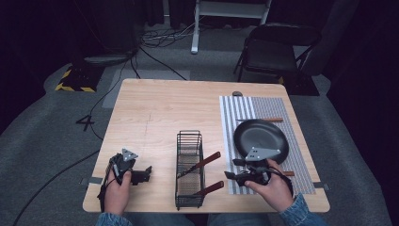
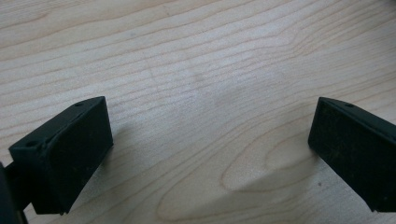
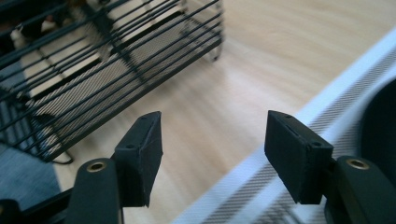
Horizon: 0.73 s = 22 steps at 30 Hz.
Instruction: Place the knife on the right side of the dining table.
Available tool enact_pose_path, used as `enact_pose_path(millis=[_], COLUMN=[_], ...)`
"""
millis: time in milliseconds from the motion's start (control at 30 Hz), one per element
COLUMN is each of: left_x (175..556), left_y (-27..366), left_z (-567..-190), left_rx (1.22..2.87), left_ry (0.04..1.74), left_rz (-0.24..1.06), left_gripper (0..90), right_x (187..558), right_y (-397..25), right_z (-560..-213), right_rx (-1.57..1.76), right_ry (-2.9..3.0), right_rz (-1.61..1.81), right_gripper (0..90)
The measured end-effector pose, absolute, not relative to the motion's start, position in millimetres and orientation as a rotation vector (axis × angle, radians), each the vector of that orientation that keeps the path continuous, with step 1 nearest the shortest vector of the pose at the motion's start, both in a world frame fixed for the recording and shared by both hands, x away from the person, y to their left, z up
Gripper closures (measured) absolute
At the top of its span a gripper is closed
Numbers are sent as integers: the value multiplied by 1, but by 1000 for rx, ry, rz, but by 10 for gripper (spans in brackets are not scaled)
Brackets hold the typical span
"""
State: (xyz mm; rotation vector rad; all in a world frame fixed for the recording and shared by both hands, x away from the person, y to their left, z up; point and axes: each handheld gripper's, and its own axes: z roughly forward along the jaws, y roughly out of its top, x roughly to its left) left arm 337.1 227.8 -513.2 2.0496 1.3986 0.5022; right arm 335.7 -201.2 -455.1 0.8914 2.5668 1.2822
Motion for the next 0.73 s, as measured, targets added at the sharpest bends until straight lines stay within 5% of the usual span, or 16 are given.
enact_pose_path(millis=[500, 733], left_x=[337, 337], left_y=[228, 228], left_z=[-513, -513], left_rx=[2051, 2050], left_ry=[1399, 1400], left_rz=[501, 500], left_gripper=[0, 0], right_x=[311, 307], right_y=[-154, -147], right_z=[-507, -512], right_rx=[681, 565], right_ry=[2668, 2645], right_rz=[1204, 1189], right_gripper=[369, 291])
